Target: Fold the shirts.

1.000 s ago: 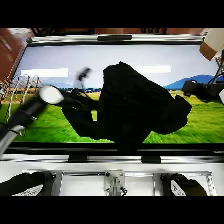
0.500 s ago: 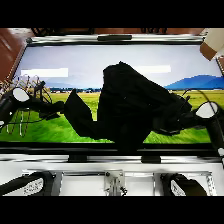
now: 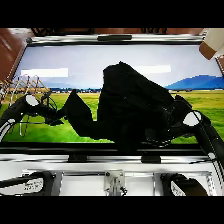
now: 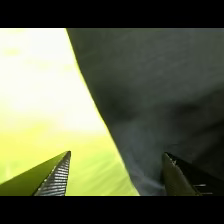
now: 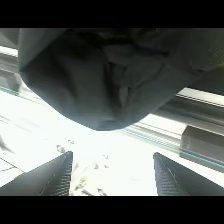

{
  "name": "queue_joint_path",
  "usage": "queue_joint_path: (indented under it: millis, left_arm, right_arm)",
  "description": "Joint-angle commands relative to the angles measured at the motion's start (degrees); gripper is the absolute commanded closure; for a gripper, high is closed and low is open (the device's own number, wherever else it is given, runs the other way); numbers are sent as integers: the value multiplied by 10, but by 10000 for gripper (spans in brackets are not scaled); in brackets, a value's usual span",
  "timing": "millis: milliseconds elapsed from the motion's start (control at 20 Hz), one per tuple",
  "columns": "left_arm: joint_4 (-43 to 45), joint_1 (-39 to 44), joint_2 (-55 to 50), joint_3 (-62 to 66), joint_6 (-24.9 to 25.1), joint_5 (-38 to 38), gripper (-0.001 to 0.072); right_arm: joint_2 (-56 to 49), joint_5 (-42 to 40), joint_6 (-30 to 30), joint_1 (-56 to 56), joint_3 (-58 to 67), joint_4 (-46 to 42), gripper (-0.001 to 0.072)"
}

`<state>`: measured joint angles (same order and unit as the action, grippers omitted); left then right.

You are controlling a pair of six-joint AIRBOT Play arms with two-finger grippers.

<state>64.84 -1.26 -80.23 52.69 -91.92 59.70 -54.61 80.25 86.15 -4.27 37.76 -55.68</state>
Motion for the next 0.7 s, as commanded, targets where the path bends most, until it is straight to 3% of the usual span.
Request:
queue_joint_path:
  millis: [0, 100, 300, 350, 500, 650]
  left_arm:
    - [-52, 4, -18, -1, 12, -43, 70]
    - [-64, 14, -19, -1, 13, -65, 315]
    - [-64, 37, -19, 0, 12, -93, 556]
    - [-64, 38, -19, 2, 12, -93, 654]
    - [-64, 38, -14, 2, 15, -75, 663]
    - [-64, 38, 4, 2, 61, -45, 663]
  right_arm:
    - [0, -14, 14, -7, -21, -18, 94]
    - [0, -28, 14, -7, -44, -17, 94]
    - [0, -83, 15, -7, -79, 0, 94]
    - [0, -95, 15, -7, -89, 7, 94]
    - [-17, -136, -3, -7, -108, 49, 94]
    - [-52, -170, -10, -7, -108, 65, 94]
